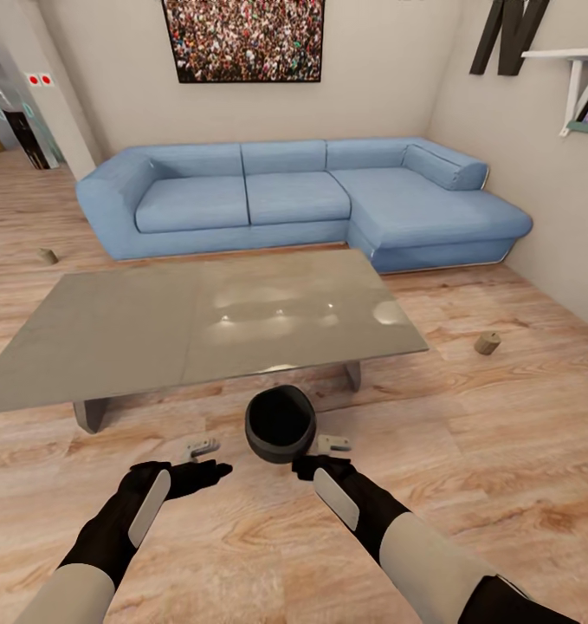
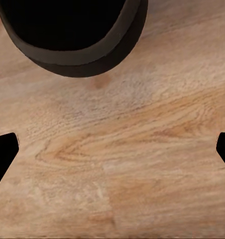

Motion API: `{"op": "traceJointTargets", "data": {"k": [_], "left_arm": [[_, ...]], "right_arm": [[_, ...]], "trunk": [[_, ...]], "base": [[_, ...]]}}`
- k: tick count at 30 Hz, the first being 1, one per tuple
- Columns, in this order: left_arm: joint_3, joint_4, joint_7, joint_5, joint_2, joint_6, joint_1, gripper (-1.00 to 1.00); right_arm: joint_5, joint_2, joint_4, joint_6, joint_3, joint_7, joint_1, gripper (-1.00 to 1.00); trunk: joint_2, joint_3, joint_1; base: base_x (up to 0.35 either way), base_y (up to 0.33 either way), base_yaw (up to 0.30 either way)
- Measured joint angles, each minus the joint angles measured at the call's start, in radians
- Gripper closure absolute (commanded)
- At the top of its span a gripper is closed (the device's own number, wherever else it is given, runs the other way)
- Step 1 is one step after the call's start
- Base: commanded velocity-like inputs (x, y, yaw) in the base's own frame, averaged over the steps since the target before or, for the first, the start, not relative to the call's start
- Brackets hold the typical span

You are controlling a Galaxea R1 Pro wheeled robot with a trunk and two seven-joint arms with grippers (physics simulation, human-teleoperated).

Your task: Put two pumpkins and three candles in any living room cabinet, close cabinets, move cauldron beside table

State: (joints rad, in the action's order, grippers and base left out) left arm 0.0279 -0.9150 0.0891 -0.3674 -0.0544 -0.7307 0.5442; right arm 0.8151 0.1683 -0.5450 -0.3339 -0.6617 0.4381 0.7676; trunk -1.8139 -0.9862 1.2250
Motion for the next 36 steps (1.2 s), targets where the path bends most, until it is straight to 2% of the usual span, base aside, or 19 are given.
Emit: {"op": "traceJointTargets", "data": {"k": [9,18,25,28,30,36], "left_arm": [[0.0,-0.001,-0.001,-0.001,-0.004,-0.049,0.0,-1.0],[0.0,-0.001,-0.001,0.002,-0.005,-0.059,0.0,-1.0],[0.001,-0.002,-0.003,0.007,-0.004,-0.114,0.0,-1.0],[0.001,-0.003,-0.004,0.009,-0.004,-0.12,0.0,-1.0],[0.002,-0.003,-0.005,0.011,-0.003,-0.122,0.0,-1.0],[0.007,-0.003,-0.01,0.025,-0.001,-0.124,0.0,-1.0]], "right_arm": [[-0.001,-0.006,0.0,-0.079,0.002,0.006,0.0,-1.0],[-0.001,-0.007,0.001,-0.065,0.004,0.006,-0.006,-1.0],[0.002,-0.009,0.009,-0.054,0.056,0.003,-0.033,-1.0],[0.002,-0.022,0.011,-0.02,0.088,0.0,-0.086,-1.0],[0.003,-0.039,0.013,0.011,0.112,-0.002,-0.113,-1.0],[0.006,-0.053,0.02,0.044,0.134,-0.001,-0.148,-1.0]], "trunk": [[0.063,0.028,-0.035],[0.126,0.056,-0.069],[0.175,0.074,-0.096],[0.196,0.08,-0.108],[0.21,0.083,-0.115],[0.252,0.094,-0.138]], "base": [[-0.038,0.009,0.0],[-0.001,0.0,-0.001],[0.0,0.0,-0.104],[0.0,0.0,-0.154],[0.0,0.0,-0.158],[0.0,0.0,-0.163]]}}
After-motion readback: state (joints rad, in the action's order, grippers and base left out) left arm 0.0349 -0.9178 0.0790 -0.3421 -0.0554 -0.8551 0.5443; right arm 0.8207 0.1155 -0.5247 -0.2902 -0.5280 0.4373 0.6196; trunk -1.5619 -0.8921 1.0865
